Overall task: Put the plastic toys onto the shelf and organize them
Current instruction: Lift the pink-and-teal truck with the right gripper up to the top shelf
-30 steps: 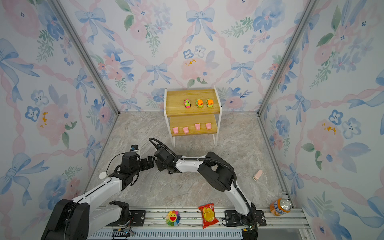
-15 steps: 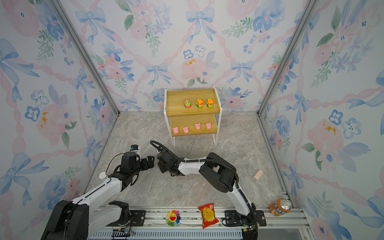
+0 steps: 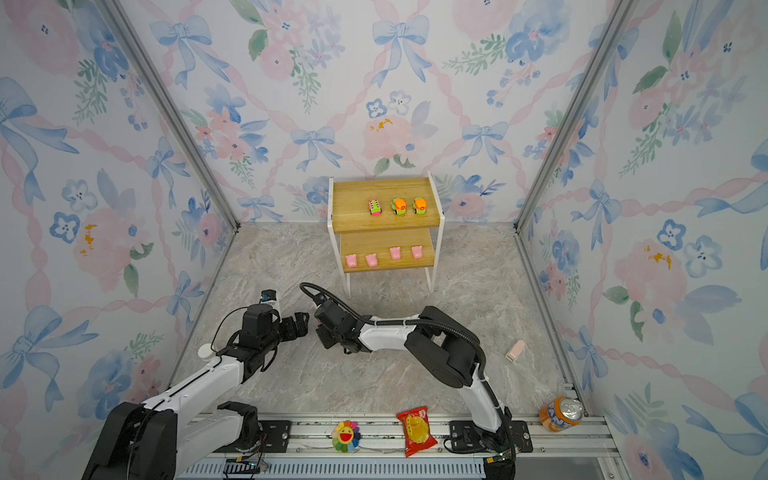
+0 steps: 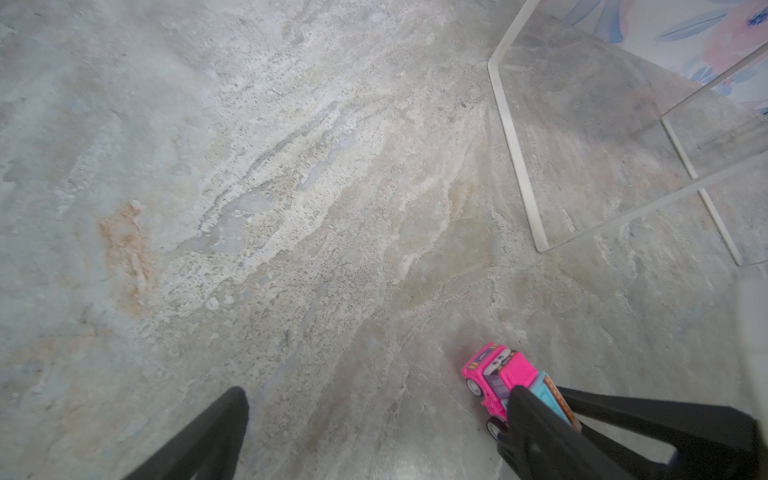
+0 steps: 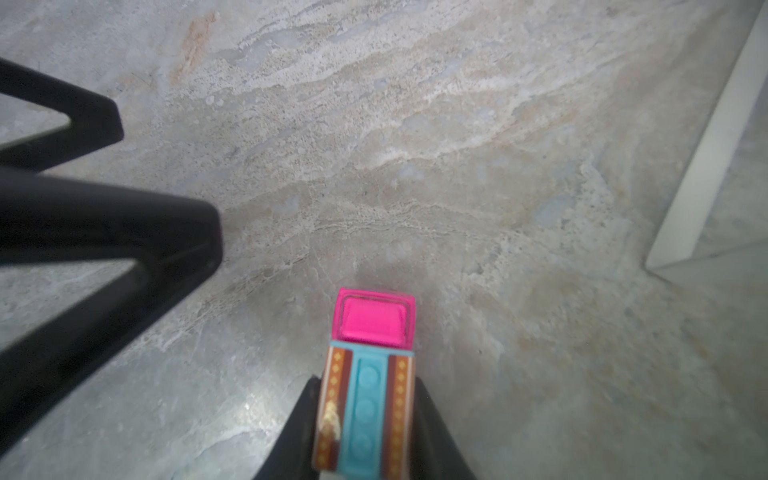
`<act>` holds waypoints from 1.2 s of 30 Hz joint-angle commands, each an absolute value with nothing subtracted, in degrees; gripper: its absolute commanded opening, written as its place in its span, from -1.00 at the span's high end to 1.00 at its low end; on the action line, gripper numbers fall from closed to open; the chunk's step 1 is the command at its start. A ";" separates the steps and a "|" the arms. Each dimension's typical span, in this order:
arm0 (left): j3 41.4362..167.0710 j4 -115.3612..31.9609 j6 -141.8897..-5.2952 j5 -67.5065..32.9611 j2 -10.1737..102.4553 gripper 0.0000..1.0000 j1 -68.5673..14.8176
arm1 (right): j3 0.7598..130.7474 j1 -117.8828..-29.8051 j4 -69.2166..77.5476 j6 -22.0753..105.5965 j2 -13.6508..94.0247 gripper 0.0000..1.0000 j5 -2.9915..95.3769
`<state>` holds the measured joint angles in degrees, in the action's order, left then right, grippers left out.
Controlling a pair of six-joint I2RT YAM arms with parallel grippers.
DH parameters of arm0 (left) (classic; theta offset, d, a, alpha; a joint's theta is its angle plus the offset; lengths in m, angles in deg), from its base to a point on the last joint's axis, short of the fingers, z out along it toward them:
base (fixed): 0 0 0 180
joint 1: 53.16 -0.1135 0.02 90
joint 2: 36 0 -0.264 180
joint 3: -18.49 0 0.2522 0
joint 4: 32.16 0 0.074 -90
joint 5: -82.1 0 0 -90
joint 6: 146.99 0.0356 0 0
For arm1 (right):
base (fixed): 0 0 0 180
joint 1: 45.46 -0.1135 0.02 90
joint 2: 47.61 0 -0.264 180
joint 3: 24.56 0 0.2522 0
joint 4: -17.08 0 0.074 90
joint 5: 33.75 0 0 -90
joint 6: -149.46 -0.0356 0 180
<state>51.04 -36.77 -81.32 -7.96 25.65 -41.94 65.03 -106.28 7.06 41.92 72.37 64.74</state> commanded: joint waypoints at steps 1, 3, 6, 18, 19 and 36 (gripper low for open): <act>50.10 -36.44 -82.29 -8.25 24.81 -0.96 -42.42 | 65.67 -106.29 4.45 42.97 69.36 0.41 64.07; 49.97 -36.36 -82.29 -8.17 24.57 -0.96 -42.42 | 66.02 -106.22 3.04 43.29 67.79 0.41 64.15; 50.00 -36.25 -82.29 -8.24 24.64 -0.96 -42.40 | 67.73 -105.93 -1.55 43.21 64.84 0.42 62.58; 49.86 -35.52 -82.12 -8.66 25.73 -0.96 -42.43 | 83.63 -105.25 -25.74 46.41 51.26 0.42 57.60; 49.92 -35.38 -82.04 -8.84 25.97 -0.96 -42.41 | 85.87 -104.93 -27.73 46.75 50.80 0.43 57.85; 49.83 -34.26 -81.22 -11.44 26.41 -0.96 -42.35 | 108.09 -93.27 -36.40 44.28 49.16 0.41 69.52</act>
